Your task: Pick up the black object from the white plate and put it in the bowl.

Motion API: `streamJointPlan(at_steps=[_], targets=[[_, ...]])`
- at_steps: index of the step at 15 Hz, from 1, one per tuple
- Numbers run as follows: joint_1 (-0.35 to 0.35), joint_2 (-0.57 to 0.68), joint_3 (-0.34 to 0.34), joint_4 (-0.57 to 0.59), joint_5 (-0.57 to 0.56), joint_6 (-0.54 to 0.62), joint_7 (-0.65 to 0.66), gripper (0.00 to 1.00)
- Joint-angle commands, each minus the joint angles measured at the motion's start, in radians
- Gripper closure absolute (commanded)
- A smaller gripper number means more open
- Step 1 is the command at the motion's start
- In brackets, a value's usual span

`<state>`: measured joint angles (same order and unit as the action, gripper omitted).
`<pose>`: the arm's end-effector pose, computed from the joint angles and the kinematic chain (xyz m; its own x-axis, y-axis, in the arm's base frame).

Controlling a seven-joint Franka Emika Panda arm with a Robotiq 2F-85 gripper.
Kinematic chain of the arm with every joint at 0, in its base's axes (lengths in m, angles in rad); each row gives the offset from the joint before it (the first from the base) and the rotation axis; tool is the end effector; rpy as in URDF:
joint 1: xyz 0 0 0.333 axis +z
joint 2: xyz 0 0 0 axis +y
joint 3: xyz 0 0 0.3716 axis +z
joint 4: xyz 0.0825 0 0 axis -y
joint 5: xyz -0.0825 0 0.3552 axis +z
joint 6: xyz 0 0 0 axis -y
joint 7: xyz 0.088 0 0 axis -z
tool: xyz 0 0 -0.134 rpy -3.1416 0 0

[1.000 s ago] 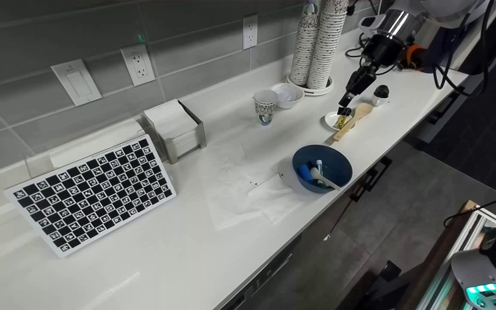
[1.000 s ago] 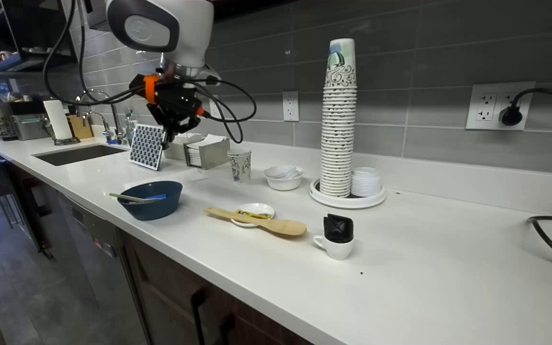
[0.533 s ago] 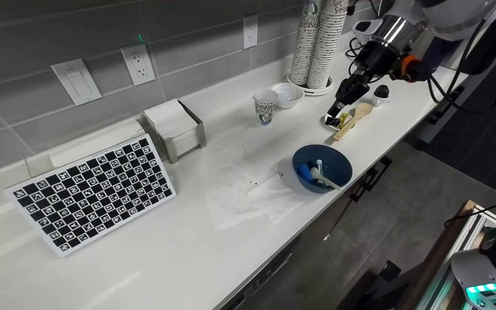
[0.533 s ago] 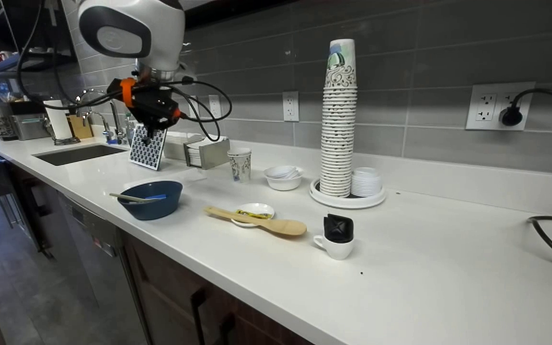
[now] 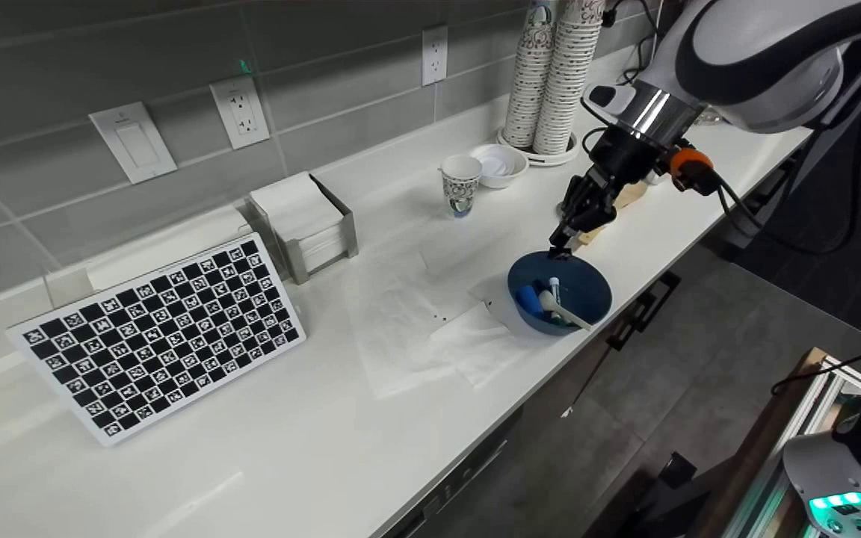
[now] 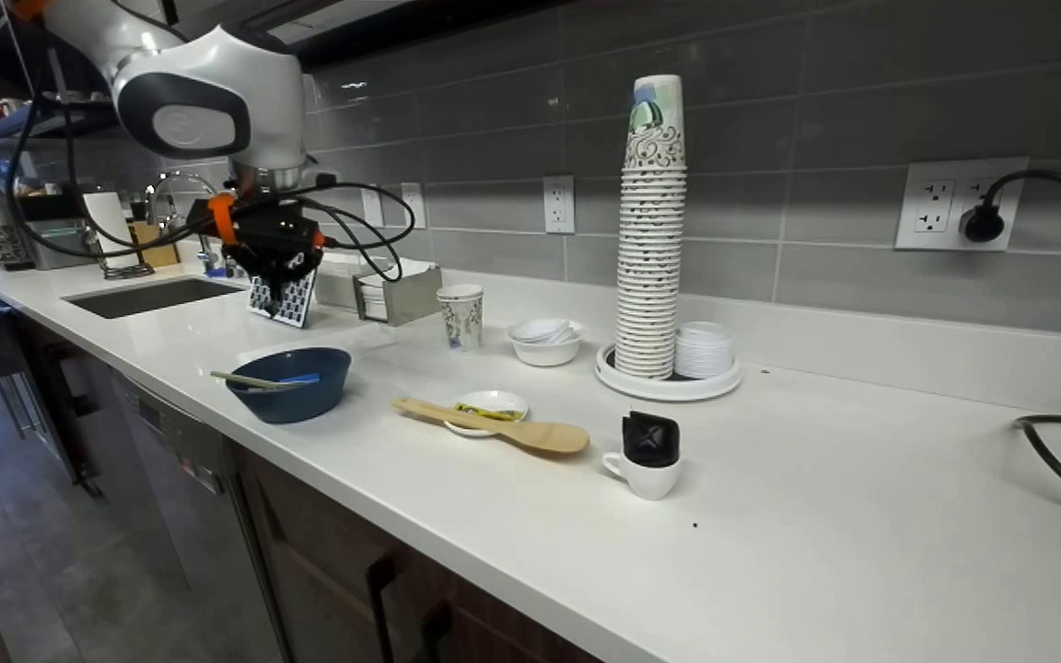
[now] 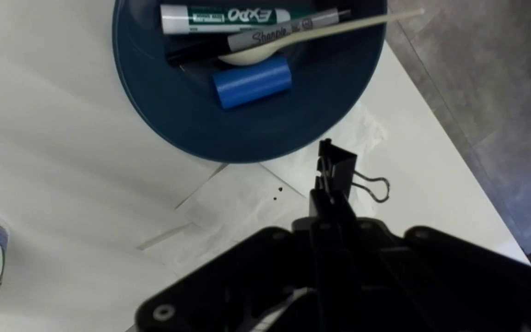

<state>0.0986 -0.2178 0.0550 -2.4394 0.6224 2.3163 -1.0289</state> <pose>0.4289 0.0900 0.4444 0.6921 0.6088 0.3878 0.7130 -0.6602 -0.2361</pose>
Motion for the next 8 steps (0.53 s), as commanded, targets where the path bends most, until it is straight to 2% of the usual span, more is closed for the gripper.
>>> streamJointPlan(at_steps=[1, 4, 8], targets=[[0.027, 0.019, 0.004, -0.035, -0.084, 0.053, 0.000, 0.99], [0.040, 0.039, 0.000, -0.047, -0.116, 0.075, 0.008, 0.99], [0.053, 0.076, 0.001, -0.038, -0.094, 0.094, 0.008, 0.99]])
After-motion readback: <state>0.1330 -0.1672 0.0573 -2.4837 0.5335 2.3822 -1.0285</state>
